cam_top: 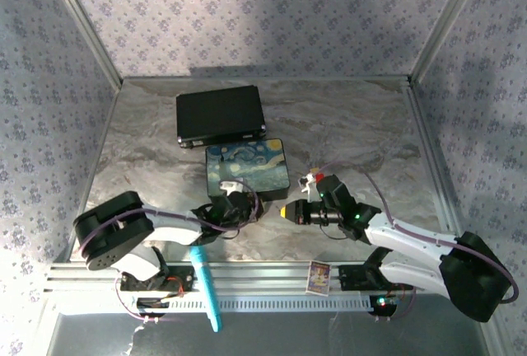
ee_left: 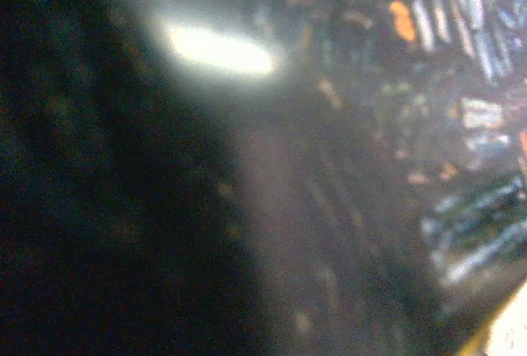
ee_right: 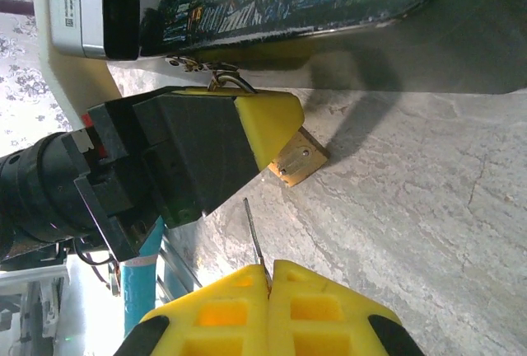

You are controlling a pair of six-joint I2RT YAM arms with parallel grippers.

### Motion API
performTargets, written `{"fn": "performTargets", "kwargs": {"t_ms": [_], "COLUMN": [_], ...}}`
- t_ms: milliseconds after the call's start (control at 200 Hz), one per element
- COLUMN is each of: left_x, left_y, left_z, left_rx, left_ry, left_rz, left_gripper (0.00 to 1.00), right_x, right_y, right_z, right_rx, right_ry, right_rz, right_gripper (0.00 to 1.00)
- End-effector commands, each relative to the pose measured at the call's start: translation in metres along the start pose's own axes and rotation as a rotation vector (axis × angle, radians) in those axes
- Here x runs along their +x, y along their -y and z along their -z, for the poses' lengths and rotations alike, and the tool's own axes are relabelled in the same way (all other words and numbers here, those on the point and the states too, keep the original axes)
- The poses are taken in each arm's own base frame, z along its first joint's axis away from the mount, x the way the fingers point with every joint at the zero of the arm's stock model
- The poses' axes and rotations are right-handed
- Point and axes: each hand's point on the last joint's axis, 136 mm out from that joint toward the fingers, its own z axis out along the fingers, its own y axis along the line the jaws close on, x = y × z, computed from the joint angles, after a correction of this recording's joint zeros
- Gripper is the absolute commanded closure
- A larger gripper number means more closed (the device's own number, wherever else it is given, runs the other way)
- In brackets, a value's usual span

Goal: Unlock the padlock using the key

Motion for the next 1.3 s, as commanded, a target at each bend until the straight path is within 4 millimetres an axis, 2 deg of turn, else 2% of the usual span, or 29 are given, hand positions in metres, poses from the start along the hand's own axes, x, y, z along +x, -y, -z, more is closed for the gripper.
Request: {"fn": "performTargets", "kwargs": {"t_ms": [0, 190, 280, 410, 540, 620, 730, 964, 1134, 1294], "left_x": [0.001, 0.001, 0.005, 0.010, 0.015, 0.020, 0.023, 0.020, 0.019, 0.020], "left_y": [0.010, 0.011, 0.003, -0.011, -0.006, -0.003, -0.008, -0.008, -0.007, -0.003], "left_z": [-0.004, -0.004, -0.004, -0.002, -0.002, -0.004, -0.004, 0.006, 0.009, 0.006], "left_rx": [0.020, 0.015, -0.009, -0.069, -0.114, -0.145, -0.188, -0.203, -0.183, -0.075], "left_ry": [-0.029, -0.043, -0.052, -0.042, -0.035, -0.041, -0.048, -0.040, -0.037, -0.073], "left_rz": [-0.007, 0.013, 0.024, 0.019, -0.044, -0.075, -0.062, -0.060, -0.032, 0.105], "left_gripper": [0.87, 0.87, 0.71, 0.58, 0.53, 0.54, 0.57, 0.76, 0.82, 0.84], "right_x": [0.001, 0.008, 0.011, 0.012, 0.012, 0.013, 0.016, 0.020, 0.021, 0.021], "right_y": [0.007, 0.016, 0.022, 0.028, 0.031, 0.033, 0.038, 0.043, 0.040, 0.027], "right_z": [-0.003, -0.014, -0.017, -0.017, -0.016, -0.015, -0.014, -0.018, -0.028, -0.038], "right_rx": [0.016, 0.013, 0.016, 0.028, 0.042, 0.048, 0.070, 0.082, 0.056, -0.019], "right_ry": [-0.001, -0.051, -0.065, -0.067, -0.065, -0.065, -0.068, -0.084, -0.100, -0.113], "right_rz": [-0.006, -0.068, -0.095, -0.111, -0.112, -0.120, -0.127, -0.150, -0.169, -0.188], "right_gripper": [1.00, 1.00, 1.00, 1.00, 1.00, 1.00, 1.00, 1.00, 1.00, 1.00]}}
